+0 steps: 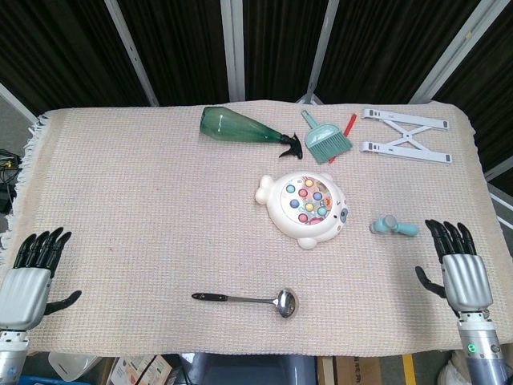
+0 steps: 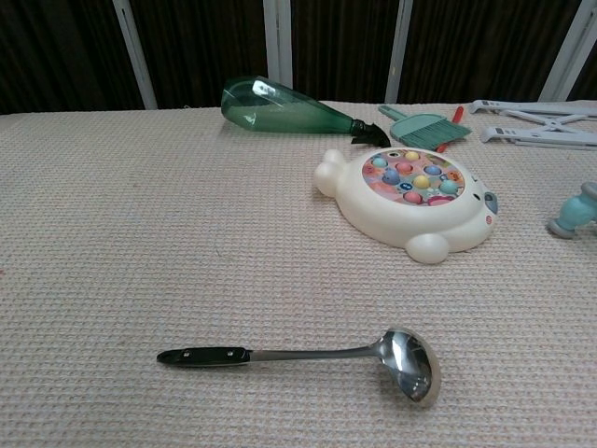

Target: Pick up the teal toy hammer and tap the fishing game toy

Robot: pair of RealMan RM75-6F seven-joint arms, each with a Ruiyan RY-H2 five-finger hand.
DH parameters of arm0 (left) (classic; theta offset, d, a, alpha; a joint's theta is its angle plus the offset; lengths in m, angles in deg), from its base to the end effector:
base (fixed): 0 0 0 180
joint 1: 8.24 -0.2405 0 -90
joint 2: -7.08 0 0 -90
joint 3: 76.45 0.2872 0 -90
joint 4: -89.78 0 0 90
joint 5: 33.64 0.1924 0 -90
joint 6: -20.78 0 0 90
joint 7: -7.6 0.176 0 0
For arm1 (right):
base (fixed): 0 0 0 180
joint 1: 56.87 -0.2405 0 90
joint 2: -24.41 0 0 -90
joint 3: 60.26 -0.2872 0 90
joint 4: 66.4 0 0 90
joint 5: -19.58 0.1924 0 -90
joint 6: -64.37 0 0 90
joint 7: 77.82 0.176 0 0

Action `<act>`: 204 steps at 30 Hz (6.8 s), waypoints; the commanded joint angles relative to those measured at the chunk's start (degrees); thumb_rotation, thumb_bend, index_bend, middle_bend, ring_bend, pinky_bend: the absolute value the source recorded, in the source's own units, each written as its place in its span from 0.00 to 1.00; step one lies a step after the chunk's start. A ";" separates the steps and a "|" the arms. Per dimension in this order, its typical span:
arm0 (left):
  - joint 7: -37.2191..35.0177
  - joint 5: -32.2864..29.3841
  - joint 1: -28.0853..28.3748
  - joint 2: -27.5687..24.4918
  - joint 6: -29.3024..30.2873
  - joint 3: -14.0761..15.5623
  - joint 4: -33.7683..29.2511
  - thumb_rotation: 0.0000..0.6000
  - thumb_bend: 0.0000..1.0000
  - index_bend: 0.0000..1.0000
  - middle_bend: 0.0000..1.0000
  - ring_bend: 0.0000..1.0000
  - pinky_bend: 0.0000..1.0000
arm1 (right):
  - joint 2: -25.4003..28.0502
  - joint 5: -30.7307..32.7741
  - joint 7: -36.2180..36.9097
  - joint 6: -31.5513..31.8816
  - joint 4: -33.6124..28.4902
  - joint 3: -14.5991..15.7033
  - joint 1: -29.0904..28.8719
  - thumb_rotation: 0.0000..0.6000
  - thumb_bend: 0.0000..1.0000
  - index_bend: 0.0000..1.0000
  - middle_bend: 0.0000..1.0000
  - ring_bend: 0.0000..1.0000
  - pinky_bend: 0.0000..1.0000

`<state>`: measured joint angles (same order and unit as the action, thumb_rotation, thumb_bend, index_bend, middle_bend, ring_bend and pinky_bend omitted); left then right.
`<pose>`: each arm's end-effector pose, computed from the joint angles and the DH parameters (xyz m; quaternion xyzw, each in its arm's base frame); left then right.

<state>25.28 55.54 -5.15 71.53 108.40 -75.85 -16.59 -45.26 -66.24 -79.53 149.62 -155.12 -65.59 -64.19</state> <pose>-0.2845 0.1894 0.1660 -0.6222 -0.3700 -0.3695 0.5826 -0.3240 -0.2366 0.1686 0.5899 -0.3656 0.4164 0.5873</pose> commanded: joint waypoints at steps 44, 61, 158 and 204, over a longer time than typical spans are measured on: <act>-1.43 -0.75 2.73 -0.61 -4.44 -0.92 0.59 1.00 0.11 0.00 0.00 0.00 0.00 | -9.10 19.30 5.44 -39.95 23.66 -4.27 -20.93 1.00 0.34 0.26 0.23 0.20 0.00; -0.49 -1.68 3.61 -0.17 -5.63 -1.26 0.16 1.00 0.11 0.00 0.00 0.00 0.00 | -11.30 19.66 5.99 -40.71 26.75 -3.96 -21.64 1.00 0.47 0.31 0.28 0.24 0.00; -1.44 -2.98 5.57 0.82 -7.79 -1.20 1.50 1.00 0.11 0.00 0.00 0.00 0.00 | 0.18 14.31 3.93 -41.54 5.74 -8.18 -30.40 1.00 0.91 0.96 0.80 0.66 0.34; -4.30 -3.90 6.07 1.67 -8.68 -0.92 4.24 1.00 0.11 0.00 0.00 0.00 0.00 | -0.39 38.94 -24.37 -44.34 0.84 -2.16 -46.64 1.00 0.98 1.00 0.84 0.70 0.35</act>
<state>21.01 51.64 0.92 73.19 99.73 -76.77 -12.38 -45.80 -27.59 -103.60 105.16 -154.03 -67.60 -110.51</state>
